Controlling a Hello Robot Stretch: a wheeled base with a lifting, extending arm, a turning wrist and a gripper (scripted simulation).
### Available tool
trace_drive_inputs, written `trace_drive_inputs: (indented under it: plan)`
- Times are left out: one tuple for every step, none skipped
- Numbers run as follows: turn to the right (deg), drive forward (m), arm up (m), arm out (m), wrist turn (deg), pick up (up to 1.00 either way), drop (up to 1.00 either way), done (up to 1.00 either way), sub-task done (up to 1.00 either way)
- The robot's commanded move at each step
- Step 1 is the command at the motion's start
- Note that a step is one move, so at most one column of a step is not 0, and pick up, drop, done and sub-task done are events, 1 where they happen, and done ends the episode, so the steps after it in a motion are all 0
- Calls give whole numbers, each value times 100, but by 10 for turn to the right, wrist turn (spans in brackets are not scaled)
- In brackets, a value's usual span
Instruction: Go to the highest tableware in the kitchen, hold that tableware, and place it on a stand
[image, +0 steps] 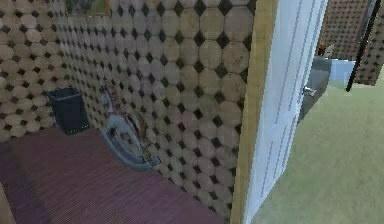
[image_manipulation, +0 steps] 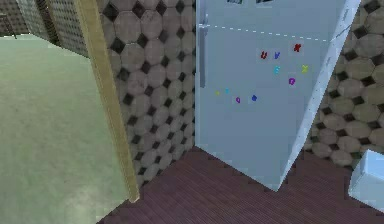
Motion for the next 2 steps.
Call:
trace_drive_inputs:
  plan:
    - [-30, 0, 0, 0, 0, 0, 0, 0, 0]
    - [450, 0, 0, 0, 0, 0, 0, 0, 0]
